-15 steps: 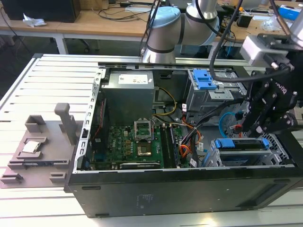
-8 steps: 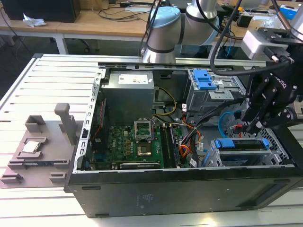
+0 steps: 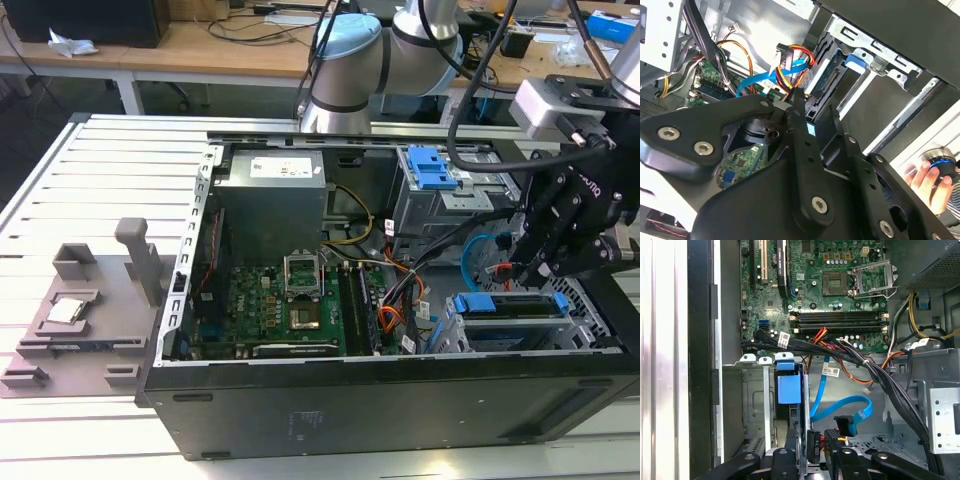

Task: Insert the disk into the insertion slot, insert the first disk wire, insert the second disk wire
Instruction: 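Insert the first disk wire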

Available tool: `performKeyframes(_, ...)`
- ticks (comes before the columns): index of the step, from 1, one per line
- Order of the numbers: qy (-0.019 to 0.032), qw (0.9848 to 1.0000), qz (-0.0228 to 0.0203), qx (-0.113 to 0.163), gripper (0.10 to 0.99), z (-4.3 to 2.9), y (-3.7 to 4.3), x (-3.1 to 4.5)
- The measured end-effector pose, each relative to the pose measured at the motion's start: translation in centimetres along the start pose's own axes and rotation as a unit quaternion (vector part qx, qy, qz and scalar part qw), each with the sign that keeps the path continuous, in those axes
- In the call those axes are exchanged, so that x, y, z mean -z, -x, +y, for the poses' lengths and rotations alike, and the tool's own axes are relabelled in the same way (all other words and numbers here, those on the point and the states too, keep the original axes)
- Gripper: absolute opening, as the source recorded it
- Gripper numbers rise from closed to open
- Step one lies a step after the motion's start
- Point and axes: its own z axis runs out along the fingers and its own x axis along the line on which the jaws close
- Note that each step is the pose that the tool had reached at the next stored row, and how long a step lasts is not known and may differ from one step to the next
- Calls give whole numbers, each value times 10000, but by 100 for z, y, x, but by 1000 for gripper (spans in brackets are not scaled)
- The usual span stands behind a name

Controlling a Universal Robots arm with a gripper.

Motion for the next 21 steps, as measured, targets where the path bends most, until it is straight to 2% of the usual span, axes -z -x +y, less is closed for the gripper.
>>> performKeyframes(3, 0, 10000, 0, 0, 165, 0, 0, -1)
performKeyframes(10, 0, 10000, 0, 0, 165, -1, -24, -2)
performKeyframes(13, 0, 10000, 0, 0, 165, -4, -125, -2)
performKeyframes(21, 0, 10000, -1, 0, 165, -8, -279, -4)
